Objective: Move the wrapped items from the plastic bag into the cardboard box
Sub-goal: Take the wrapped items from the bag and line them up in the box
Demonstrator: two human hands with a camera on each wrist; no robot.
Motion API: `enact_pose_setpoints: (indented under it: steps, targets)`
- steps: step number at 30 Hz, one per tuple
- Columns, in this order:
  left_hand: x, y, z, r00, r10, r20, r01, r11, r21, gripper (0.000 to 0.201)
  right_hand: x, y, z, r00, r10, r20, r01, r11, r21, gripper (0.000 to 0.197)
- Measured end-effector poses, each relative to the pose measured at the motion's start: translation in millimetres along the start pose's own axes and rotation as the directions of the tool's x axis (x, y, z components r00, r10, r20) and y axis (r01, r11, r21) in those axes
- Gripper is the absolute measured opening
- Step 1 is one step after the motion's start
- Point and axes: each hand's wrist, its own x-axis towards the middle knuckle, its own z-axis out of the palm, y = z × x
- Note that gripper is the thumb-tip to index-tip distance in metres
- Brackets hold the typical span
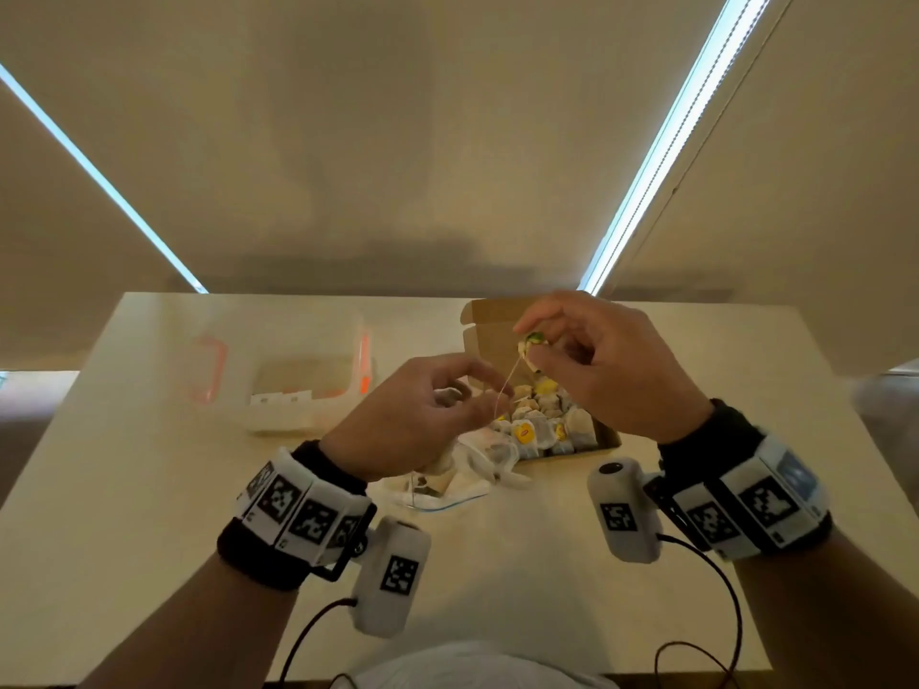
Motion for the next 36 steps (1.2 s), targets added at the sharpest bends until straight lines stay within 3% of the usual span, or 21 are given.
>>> enact_pose_setpoints:
  steps: [3,5,7,13,18,21,25,31,36]
  targets:
    - [-0.5,0.5,-2.2,0.999,-0.024,0.03,0.03,0.974,-0.226,0.025,-0.8,-0.1,-0.5,1.0,-0.002,-0.008,0.001,1.0,-0.024,0.022]
    - [-1.4,-1.0,-2.2,1.0,-0.001,0.017,0.006,0.957,-0.29,0.029,-1.0,0.0,-1.5,1.0,-0.001,-0.012,0.001,1.0,-0.027,0.022]
    - [-1.0,0.0,-0.9,0.999,0.025,-0.027,-0.032,0.96,-0.279,0.018,-0.8,0.3,-2.5,1.0,0.009,-0.011,-0.009,1.0,-0.013,0.021]
    - [3.8,-2.3,1.0,0.979,0.038,-0.202,-0.083,0.972,-0.22,0.018,-0.5,1.3,-3.3,1.0,0.021,0.003,-0.021,0.999,0.033,0.02]
    - [6.5,-3.7,3.0,0.927,0.063,-0.371,-0.139,0.973,-0.182,0.015,-0.1,-3.6,-6.2,0.991,0.093,0.1,-0.112,0.973,0.2,0.026]
    - [7.7,-2.5,4.8,0.892,0.123,-0.436,-0.196,0.972,-0.127,0.013,-0.9,-5.0,-6.5,0.957,0.167,0.238,-0.251,0.888,0.386,0.028]
    - [10.9,-4.8,8.9,0.844,0.23,-0.485,-0.268,0.963,-0.01,0.012,-0.8,-7.1,-2.2,0.91,0.171,0.378,-0.381,0.702,0.602,0.019]
    - [8.6,-16.0,16.9,0.811,0.339,-0.476,-0.398,0.917,-0.025,0.04,-0.3,-9.4,-0.3,0.9,0.135,0.415,-0.421,0.517,0.745,0.024]
    - [5.5,-15.3,18.9,0.781,0.41,-0.471,-0.399,0.908,0.128,0.031,0.9,-12.3,-1.6,0.899,0.138,0.415,-0.43,0.459,0.778,0.022]
